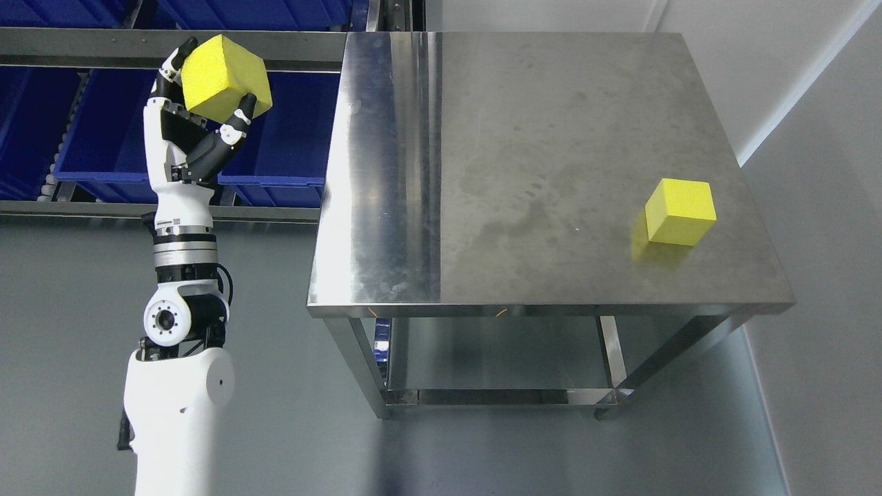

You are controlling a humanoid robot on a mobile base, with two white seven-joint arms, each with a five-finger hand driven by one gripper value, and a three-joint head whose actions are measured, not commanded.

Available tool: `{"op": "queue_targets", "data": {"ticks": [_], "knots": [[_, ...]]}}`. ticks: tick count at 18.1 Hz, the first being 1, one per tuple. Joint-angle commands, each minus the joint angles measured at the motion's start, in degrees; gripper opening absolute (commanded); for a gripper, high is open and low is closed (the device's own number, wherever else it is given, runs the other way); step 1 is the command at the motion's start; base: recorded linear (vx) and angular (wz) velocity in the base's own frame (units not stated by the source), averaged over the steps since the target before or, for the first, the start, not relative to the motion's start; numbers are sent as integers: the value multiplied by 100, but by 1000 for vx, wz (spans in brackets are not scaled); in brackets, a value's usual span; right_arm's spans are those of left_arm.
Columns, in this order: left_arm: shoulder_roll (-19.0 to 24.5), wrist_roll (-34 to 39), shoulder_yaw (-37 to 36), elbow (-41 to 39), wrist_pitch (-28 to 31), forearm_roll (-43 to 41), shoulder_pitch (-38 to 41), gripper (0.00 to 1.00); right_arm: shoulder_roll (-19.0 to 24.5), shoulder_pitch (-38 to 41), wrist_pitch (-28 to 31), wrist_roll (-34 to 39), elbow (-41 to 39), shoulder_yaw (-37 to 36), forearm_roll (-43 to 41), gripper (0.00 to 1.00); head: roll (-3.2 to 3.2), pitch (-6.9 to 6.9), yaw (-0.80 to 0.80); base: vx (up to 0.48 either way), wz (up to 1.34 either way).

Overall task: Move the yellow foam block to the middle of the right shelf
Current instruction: 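Hold the cube raised in the left hand while turning toward the bin shelf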

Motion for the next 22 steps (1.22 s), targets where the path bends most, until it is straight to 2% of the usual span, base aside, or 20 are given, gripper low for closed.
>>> {"op": "queue_targets", "data": {"ticks": [1, 22], "knots": [[68, -33, 68, -232, 0, 11, 54, 40, -100, -9, 2, 1, -100, 0, 0, 100, 0, 0, 0, 0, 0], [68, -33, 33, -214, 44, 19, 71, 40, -100, -9, 2, 1, -100, 0, 0, 100, 0, 0, 0, -4, -19]]}}
